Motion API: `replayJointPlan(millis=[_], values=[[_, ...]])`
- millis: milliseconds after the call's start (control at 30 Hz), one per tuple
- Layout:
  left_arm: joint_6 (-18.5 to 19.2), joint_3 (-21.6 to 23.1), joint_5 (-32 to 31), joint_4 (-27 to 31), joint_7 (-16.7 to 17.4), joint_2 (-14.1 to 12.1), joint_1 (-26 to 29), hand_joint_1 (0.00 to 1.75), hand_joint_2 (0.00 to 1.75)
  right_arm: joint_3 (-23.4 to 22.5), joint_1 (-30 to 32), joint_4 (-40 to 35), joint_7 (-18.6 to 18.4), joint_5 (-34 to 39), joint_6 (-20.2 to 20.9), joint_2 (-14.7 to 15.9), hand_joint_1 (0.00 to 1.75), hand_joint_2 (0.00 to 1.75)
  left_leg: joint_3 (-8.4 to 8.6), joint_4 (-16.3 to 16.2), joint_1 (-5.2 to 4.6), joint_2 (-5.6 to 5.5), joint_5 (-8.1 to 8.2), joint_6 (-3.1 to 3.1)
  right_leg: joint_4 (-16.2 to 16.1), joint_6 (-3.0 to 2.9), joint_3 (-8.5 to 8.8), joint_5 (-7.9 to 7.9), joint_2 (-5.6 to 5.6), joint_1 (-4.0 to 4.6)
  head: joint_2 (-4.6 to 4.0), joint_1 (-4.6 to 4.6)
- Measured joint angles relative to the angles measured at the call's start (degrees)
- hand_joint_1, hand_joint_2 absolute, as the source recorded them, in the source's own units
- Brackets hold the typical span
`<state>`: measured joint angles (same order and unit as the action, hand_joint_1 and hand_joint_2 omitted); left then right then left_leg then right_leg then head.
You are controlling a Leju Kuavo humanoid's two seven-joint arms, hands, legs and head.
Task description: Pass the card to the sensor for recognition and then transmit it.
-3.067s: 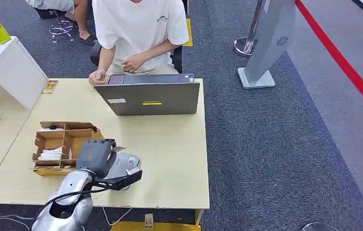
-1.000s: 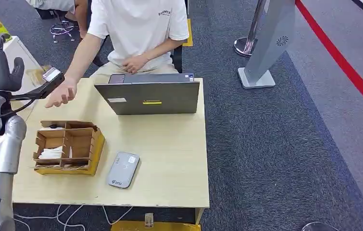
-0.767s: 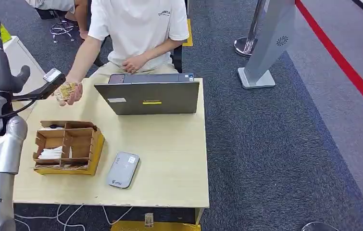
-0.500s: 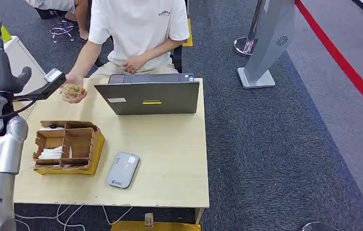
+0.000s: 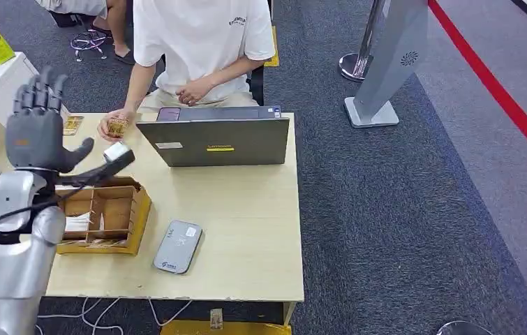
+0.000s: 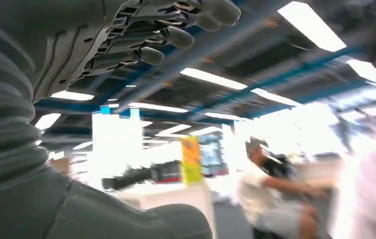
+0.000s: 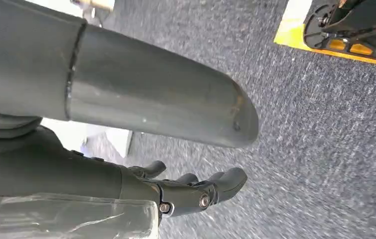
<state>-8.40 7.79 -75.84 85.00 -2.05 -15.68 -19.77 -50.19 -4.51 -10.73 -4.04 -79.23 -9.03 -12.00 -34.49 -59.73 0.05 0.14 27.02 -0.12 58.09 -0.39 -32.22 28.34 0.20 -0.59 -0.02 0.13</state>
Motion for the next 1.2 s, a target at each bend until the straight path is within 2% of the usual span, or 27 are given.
replayJointPlan(millis=[167, 200, 233, 267, 300, 333, 367, 467, 600, 700, 767, 867, 967, 1133, 1200], values=[[1.29, 0.94, 0.02, 1.53, 0.02, -0.76, 1.55, 0.00, 1.75, -0.24, 0.00, 0.00, -0.02, 0.26, -0.11, -0.04, 0.00, 0.00, -0.02, 0.01, 0.00, 0.06, 0.03, -0.04, 0.00, 0.00, -0.01, 0.00, 0.05, 0.00, 0.00, 0.00], [3.59, 4.43, 0.97, 7.71, 0.07, -3.92, 8.61, 0.00, 1.75, -0.98, 0.05, 0.00, -0.04, 0.92, -0.66, -0.24, 0.00, 0.00, 0.03, 0.01, 0.01, 0.38, 0.17, -0.08, 0.01, -0.01, -0.11, 0.01, 0.44, 0.00, 0.00, -0.02], [3.70, 5.25, 1.40, 9.69, 0.07, -4.79, 10.77, 0.00, 1.75, -1.24, 0.12, 0.00, -0.04, 1.07, -0.72, -0.31, 0.00, 0.00, 0.05, 0.01, 0.02, 0.50, 0.20, -0.05, 0.01, -0.01, -0.14, 0.01, 0.53, 0.01, 0.00, -0.07], [4.29, 6.57, 4.55, 18.42, -0.33, -10.85, 21.16, 0.00, 1.75, -2.21, 0.56, 0.00, 0.00, 1.62, -1.29, -0.42, 0.00, 0.00, -0.01, 0.06, 0.06, 0.55, 0.23, -0.09, 0.01, -0.05, -0.23, 0.08, 0.58, 0.05, 0.00, -0.04], [6.68, 5.74, 9.07, 28.80, 0.79, -20.31, 32.83, 0.00, 1.75, -3.25, 0.62, 0.00, 0.07, 2.23, -1.53, -0.44, 0.00, 0.00, -0.01, 0.12, 0.10, 0.32, 0.24, -0.12, 0.01, -0.11, -0.24, 0.25, 0.31, 0.08, 0.00, -0.07], [8.42, 4.51, 10.30, 33.17, 1.51, -24.26, 36.69, 0.00, 1.75, -3.52, 0.61, 0.00, 0.07, 2.42, -1.53, -0.44, 0.00, 0.00, -0.02, 0.16, 0.10, -0.01, 0.21, -0.12, 0.02, -0.10, -0.12, 0.29, -0.05, 0.09, 0.00, -0.11], [9.41, 4.10, 10.89, 34.00, 2.10, -25.16, 37.79, 0.00, 1.75, -3.54, 0.56, 0.00, 0.09, 2.42, -1.53, -0.44, 0.00, 0.00, -0.01, 0.17, 0.10, -0.05, 0.20, -0.13, 0.03, -0.10, -0.07, 0.29, -0.10, 0.09, 0.00, -0.04], [13.74, 0.44, 14.01, 37.14, 4.61, -30.11, 44.23, 0.00, 1.75, -3.56, 0.59, 0.00, 0.28, 2.18, -1.40, -0.41, 0.00, 0.00, 0.05, 0.15, 0.13, 0.03, 0.16, -0.18, 0.03, -0.14, -0.10, 0.26, 0.00, 0.14, 0.00, -0.07], [14.59, -3.36, 14.51, 37.56, 5.22, -32.72, 47.07, 0.00, 1.75, -3.54, 0.52, 0.00, 0.42, 1.99, -1.18, -0.39, 0.00, 0.00, 0.04, 0.15, 0.13, -0.20, 0.11, -0.15, 0.02, -0.13, -0.01, 0.27, -0.26, 0.14, 0.00, -0.07], [14.85, -4.25, 14.34, 37.66, 5.27, -33.48, 47.72, 0.00, 1.75, -3.54, 0.58, -0.02, 0.42, 1.61, -1.18, -0.39, 0.00, 0.00, 0.03, 0.14, 0.13, -0.21, 0.08, -0.18, 0.02, -0.12, 0.01, 0.26, -0.26, 0.14, 0.00, -0.04], [15.11, -4.23, 11.10, 37.43, 6.40, -33.11, 47.14, 0.00, 1.75, -3.54, 0.56, 0.00, 0.39, 1.40, -1.16, -0.42, 0.00, 0.00, 0.04, 0.14, 0.11, -0.21, 0.08, -0.18, 0.02, -0.10, 0.01, 0.24, -0.26, 0.12, 0.00, -0.07], [13.39, -3.49, 3.53, 32.87, 7.28, -29.21, 42.93, 0.00, 1.75, -3.54, 0.52, 0.00, 0.24, 0.81, -0.79, -0.42, 0.00, 0.00, 0.04, 0.14, 0.06, -0.33, 0.06, -0.15, 0.01, -0.08, 0.06, 0.23, -0.37, 0.06, 0.00, -0.07], [11.06, -2.26, 0.61, 27.65, 7.50, -25.43, 39.76, 0.00, 1.75, -3.52, 0.50, -0.02, 0.24, 0.22, -0.57, -0.39, 0.00, 0.00, 0.05, 0.12, 0.07, -0.34, 0.06, -0.15, 0.01, -0.08, 0.04, 0.22, -0.36, 0.06, 0.00, -0.07], [3.52, -1.21, -7.28, 21.01, 8.33, -17.41, 34.54, 0.00, 1.75, -3.41, 0.43, -0.02, 0.24, -0.35, -0.20, -0.39, 0.00, 0.00, 0.04, 0.07, 0.05, -0.35, 0.06, -0.15, 0.01, -0.07, 0.06, 0.22, -0.38, 0.04, 0.00, -0.02], [2.63, -0.91, -8.39, 18.98, 8.65, -14.81, 33.02, 0.00, 1.75, -3.39, 0.44, -0.02, 0.24, -0.66, -0.20, -0.37, 0.00, 0.00, 0.03, 0.05, 0.05, -0.35, 0.06, -0.14, 0.01, -0.03, 0.05, 0.19, -0.36, 0.04, 0.00, -0.04]])
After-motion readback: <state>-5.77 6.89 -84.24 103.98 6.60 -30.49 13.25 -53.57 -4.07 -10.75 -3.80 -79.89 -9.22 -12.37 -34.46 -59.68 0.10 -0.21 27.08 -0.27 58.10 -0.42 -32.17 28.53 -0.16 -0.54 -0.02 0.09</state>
